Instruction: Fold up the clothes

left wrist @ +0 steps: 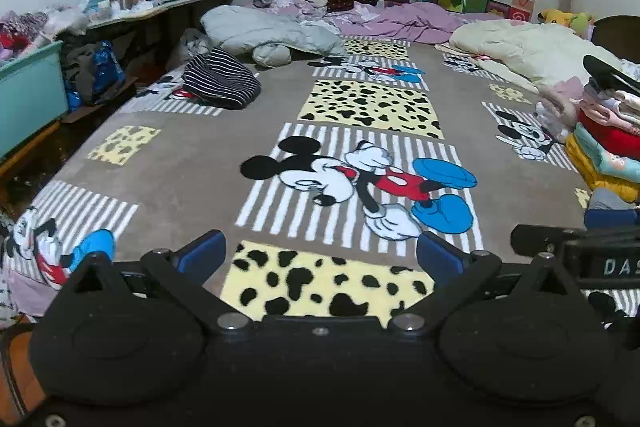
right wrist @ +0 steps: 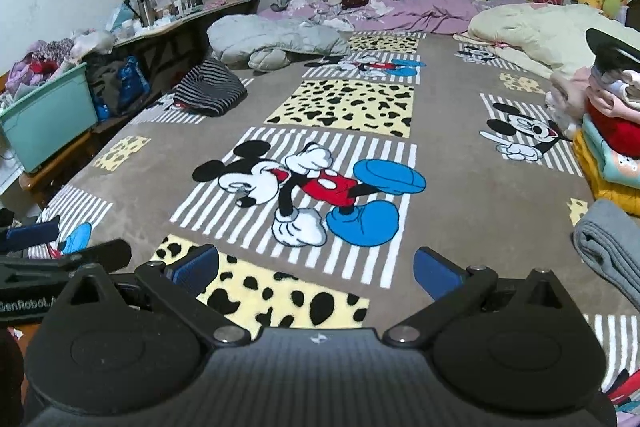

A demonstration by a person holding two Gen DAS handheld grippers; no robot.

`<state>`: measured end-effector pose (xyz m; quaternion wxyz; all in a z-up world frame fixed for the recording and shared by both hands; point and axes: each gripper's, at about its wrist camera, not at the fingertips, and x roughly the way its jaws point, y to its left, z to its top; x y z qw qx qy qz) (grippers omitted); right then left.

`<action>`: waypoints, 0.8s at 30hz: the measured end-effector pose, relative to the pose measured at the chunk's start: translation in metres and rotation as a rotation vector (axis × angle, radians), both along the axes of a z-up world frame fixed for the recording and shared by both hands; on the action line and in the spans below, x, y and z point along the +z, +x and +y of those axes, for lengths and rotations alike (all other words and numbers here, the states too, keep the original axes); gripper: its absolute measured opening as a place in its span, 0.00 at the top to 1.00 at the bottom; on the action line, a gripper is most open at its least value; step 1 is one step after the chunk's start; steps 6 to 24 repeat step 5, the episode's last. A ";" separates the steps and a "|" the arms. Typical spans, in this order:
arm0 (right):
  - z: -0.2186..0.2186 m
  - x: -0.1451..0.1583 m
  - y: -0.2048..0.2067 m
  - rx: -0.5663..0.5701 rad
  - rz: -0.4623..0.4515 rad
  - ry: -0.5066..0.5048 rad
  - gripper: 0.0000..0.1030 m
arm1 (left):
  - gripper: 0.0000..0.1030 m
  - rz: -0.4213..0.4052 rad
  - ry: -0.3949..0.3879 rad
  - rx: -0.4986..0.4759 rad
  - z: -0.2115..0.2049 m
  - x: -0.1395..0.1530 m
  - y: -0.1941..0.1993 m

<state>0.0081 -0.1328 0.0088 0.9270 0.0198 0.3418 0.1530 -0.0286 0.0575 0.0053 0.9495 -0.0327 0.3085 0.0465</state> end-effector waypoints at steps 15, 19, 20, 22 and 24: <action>0.002 -0.005 0.005 -0.005 0.016 -0.007 0.00 | 0.00 0.000 -0.023 -0.025 -0.001 -0.003 0.008; 0.002 -0.005 0.005 -0.005 0.016 -0.007 0.00 | 0.00 0.000 -0.023 -0.025 -0.001 -0.003 0.008; 0.002 -0.005 0.005 -0.005 0.016 -0.007 0.00 | 0.00 0.000 -0.023 -0.025 -0.001 -0.003 0.008; 0.002 -0.005 0.005 -0.005 0.016 -0.007 0.00 | 0.00 0.000 -0.023 -0.025 -0.001 -0.003 0.008; 0.002 -0.005 0.005 -0.005 0.016 -0.007 0.00 | 0.00 0.000 -0.023 -0.025 -0.001 -0.003 0.008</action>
